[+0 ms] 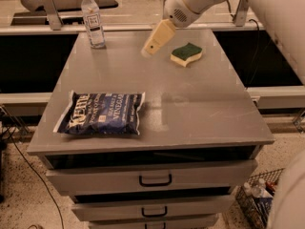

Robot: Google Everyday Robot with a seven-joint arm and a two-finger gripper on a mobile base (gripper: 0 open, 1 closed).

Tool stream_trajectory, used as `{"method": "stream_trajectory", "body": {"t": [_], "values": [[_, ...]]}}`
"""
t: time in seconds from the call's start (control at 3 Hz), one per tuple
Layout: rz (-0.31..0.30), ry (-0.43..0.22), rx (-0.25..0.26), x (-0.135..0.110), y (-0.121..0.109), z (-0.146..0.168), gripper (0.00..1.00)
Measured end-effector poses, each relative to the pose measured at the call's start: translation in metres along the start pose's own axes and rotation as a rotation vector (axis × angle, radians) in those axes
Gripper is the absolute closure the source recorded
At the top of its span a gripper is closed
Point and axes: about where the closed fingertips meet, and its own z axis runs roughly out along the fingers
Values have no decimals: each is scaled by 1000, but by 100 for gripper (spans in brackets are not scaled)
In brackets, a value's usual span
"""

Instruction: Move blue plastic bottle near blue chip bag

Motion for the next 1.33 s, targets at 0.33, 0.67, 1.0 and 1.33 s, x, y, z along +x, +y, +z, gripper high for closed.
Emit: {"method": "stream_trajectory", "body": {"t": [0.33,0.67,1.0,1.33], "values": [[61,-119,-3,-26,-16,52,0],[123,-216,12,-47,-31,97,0],[190,-297,30,-64,-41,133,0],[232,-353,76,-82,-51,169,0]]}}
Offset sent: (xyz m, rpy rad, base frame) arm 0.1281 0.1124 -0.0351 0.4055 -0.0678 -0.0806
